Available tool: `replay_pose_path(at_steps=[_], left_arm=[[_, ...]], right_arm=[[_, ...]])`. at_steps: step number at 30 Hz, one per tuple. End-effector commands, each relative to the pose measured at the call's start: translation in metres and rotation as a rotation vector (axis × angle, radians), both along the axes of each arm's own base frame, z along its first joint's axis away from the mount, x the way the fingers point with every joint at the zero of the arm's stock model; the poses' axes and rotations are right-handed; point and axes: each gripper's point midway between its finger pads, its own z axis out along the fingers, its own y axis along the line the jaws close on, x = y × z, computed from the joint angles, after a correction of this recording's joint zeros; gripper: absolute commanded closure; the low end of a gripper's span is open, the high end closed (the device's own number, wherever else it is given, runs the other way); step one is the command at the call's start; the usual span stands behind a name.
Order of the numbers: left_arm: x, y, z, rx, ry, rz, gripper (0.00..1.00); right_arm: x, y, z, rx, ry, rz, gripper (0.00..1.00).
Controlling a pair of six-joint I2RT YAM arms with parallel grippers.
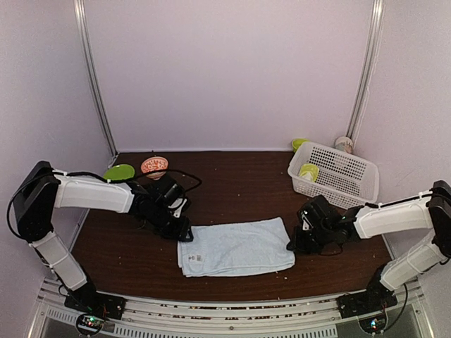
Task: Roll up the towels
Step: Roll the towel at the center of the board.
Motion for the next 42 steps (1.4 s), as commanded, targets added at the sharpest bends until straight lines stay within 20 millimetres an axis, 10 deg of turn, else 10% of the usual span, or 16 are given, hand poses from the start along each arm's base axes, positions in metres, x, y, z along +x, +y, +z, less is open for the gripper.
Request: replay_pose_path(at_steps=[1, 17, 42], left_arm=[[-0.004, -0.018, -0.003, 0.003, -0.013, -0.064, 0.59], [-0.02, -0.045, -0.021, -0.055, 0.048, -0.09, 0.65], [-0.027, -0.049, -0.027, -0.077, 0.069, -0.085, 0.66]], right_arm=[[0.015, -0.025, 0.029, -0.176, -0.098, 0.028, 1.0], [0.012, 0.028, 0.083, -0.269, -0.23, 0.303, 1.0], [0.006, 0.11, 0.028, -0.196, -0.143, 0.381, 0.94]])
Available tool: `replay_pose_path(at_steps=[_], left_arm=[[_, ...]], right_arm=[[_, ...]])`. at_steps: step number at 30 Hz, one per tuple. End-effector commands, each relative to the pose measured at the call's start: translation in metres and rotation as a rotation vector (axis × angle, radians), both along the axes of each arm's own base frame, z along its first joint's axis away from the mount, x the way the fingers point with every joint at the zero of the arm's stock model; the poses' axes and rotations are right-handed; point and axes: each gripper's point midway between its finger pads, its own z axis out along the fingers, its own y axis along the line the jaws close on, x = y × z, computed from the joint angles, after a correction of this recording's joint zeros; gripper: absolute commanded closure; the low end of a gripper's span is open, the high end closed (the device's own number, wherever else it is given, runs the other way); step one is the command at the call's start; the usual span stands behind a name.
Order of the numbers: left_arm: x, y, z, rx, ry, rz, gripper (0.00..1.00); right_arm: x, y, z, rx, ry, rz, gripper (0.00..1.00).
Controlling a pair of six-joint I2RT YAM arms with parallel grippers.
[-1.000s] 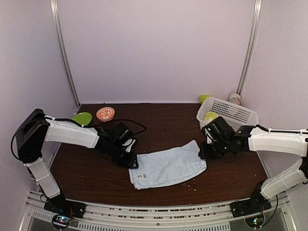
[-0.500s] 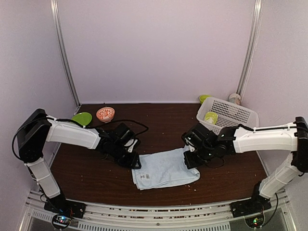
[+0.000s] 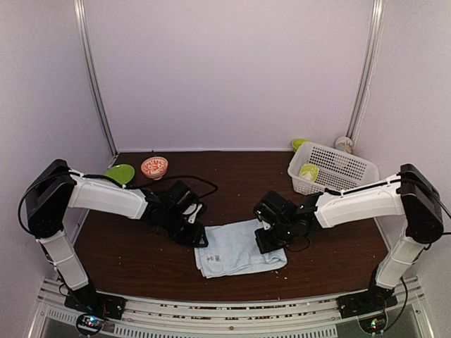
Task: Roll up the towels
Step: Roll the towel at the center of the board.
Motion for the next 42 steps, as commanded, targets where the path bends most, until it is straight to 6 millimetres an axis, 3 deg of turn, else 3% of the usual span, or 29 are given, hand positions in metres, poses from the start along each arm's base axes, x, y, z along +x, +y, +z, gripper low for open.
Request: replay_pose_path(at_steps=[1, 4, 8, 11, 14, 16, 20, 23, 25, 27, 30, 36, 42], left_arm=[[-0.013, 0.002, -0.015, 0.016, 0.045, -0.011, 0.66], [-0.013, 0.001, -0.014, 0.013, 0.045, -0.01, 0.66], [-0.013, -0.001, -0.006, 0.006, 0.041, -0.018, 0.66], [-0.01, -0.003, 0.01, -0.003, 0.014, -0.035, 0.63], [-0.006, -0.004, 0.027, -0.003, -0.016, -0.052, 0.59], [-0.004, -0.004, 0.035, -0.002, -0.03, -0.06, 0.57], [-0.002, -0.005, 0.042, 0.009, -0.042, -0.073, 0.55], [-0.001, -0.004, 0.046, 0.013, -0.049, -0.073, 0.55], [0.002, -0.005, 0.055, 0.006, -0.069, -0.071, 0.53], [0.006, -0.009, 0.069, -0.013, -0.094, -0.075, 0.5], [0.018, -0.027, 0.1, -0.075, -0.141, -0.091, 0.47], [0.045, -0.09, 0.14, -0.246, -0.168, -0.148, 0.47], [0.064, -0.141, 0.126, -0.312, -0.111, -0.18, 0.39]], right_arm=[[0.004, 0.019, 0.009, 0.071, -0.008, 0.005, 0.88], [0.003, 0.018, 0.017, 0.093, -0.019, 0.011, 0.73], [-0.001, 0.015, 0.02, 0.112, -0.013, 0.02, 0.67], [-0.005, 0.011, 0.022, 0.132, -0.013, 0.029, 0.62], [-0.01, 0.011, 0.036, 0.186, -0.037, 0.05, 0.5], [-0.01, 0.01, 0.048, 0.21, -0.053, 0.055, 0.46], [-0.002, -0.007, 0.066, 0.218, -0.098, 0.021, 0.46], [0.012, -0.036, 0.07, 0.211, -0.149, -0.069, 0.49], [0.015, -0.049, 0.064, 0.204, -0.154, -0.106, 0.57], [0.011, -0.048, 0.056, 0.196, -0.122, -0.089, 0.66], [0.003, -0.037, 0.049, 0.234, -0.074, -0.063, 0.75], [-0.009, -0.033, 0.039, 0.263, -0.035, -0.05, 0.76], [-0.02, -0.038, 0.025, 0.272, -0.008, -0.061, 0.74]])
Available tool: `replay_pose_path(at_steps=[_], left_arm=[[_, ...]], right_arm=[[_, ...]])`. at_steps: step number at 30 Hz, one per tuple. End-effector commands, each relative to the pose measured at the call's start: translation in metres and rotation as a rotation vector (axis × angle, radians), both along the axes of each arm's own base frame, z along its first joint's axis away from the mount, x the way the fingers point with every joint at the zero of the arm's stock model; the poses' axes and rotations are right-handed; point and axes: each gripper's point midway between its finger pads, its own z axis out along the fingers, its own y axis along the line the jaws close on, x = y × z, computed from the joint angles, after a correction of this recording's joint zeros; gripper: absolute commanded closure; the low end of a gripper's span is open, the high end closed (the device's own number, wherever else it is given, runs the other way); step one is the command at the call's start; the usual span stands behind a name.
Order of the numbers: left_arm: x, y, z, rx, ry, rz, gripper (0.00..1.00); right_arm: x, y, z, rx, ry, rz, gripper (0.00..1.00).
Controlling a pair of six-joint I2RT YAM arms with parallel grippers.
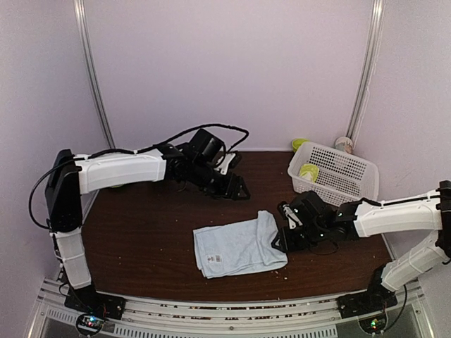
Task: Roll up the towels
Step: Roll the towel at the center of the board.
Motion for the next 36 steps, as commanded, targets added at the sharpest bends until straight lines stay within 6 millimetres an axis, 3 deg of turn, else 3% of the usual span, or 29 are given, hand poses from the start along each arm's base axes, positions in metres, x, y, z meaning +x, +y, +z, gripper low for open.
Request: replay_pose_path(at_steps=[1, 15, 25, 29, 36], left_arm=[[0.003, -0.035, -0.024, -0.037, 0.076, -0.059, 0.37], [0.019, -0.075, -0.057, -0.064, 0.167, -0.075, 0.33], [0.011, -0.082, -0.089, -0.01, 0.218, -0.09, 0.42], [0.009, -0.078, -0.103, 0.018, 0.232, -0.081, 0.58], [0.01, -0.057, -0.126, 0.108, 0.223, -0.012, 1.0]], right_arm=[[-0.006, 0.001, -0.002, 0.041, 0.01, -0.009, 0.74], [-0.017, -0.003, -0.011, 0.012, 0.021, 0.016, 0.71], [-0.026, 0.0, -0.015, -0.007, 0.029, 0.051, 0.7], [-0.034, 0.001, -0.022, -0.042, 0.041, 0.082, 0.7], [-0.048, -0.006, -0.041, -0.13, 0.081, 0.102, 0.7]])
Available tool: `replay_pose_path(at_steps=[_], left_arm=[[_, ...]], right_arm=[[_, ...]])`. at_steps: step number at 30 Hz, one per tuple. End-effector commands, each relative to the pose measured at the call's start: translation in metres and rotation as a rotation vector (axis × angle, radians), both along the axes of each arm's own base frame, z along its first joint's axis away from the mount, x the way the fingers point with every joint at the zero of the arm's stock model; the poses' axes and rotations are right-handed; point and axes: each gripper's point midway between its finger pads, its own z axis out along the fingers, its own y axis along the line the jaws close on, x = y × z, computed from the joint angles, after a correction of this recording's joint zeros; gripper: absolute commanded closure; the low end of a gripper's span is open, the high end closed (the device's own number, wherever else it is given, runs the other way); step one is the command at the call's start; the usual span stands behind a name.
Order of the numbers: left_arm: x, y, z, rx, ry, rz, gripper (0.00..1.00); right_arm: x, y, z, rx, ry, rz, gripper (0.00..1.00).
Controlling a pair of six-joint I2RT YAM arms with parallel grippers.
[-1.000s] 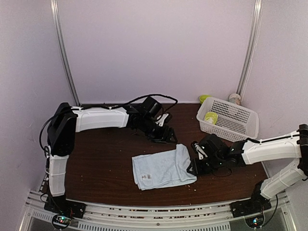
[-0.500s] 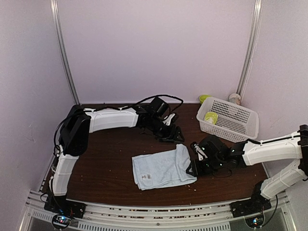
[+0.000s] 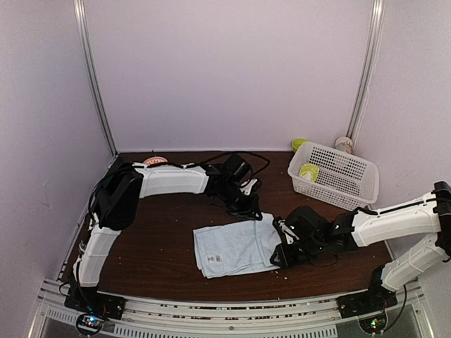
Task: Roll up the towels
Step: Roll the towel at the center of the board.
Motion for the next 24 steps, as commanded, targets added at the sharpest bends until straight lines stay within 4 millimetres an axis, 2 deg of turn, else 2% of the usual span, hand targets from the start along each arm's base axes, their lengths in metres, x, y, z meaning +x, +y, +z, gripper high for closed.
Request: replay_pose_path(at_steps=[1, 6, 10, 12, 14, 17, 21, 24], left_arm=[[0.0, 0.016, -0.019, 0.076, -0.019, 0.04, 1.0], [-0.005, 0.034, -0.038, 0.147, -0.009, 0.064, 1.0], [-0.004, 0.042, -0.045, 0.178, -0.017, 0.081, 1.0], [-0.002, 0.041, -0.041, 0.166, -0.021, 0.078, 0.88], [0.0, 0.039, -0.031, 0.151, -0.032, 0.075, 0.64], [0.003, 0.038, -0.014, 0.134, -0.058, 0.069, 0.45], [0.001, 0.04, 0.013, 0.108, -0.088, 0.059, 0.36], [-0.003, 0.045, 0.031, 0.095, -0.104, 0.047, 0.32]], right_arm=[[-0.009, -0.012, -0.018, -0.102, 0.03, 0.004, 0.7], [-0.016, -0.024, -0.035, -0.175, 0.074, -0.015, 0.72], [-0.017, -0.02, -0.029, -0.157, 0.062, -0.005, 0.71], [-0.012, -0.013, -0.015, -0.12, 0.035, 0.001, 0.68], [-0.008, -0.006, 0.003, -0.083, 0.008, 0.008, 0.61], [0.001, -0.003, 0.029, -0.046, -0.042, -0.001, 0.51], [0.018, -0.009, 0.049, -0.004, -0.083, -0.061, 0.43], [0.032, -0.016, 0.05, 0.038, -0.082, -0.12, 0.4]])
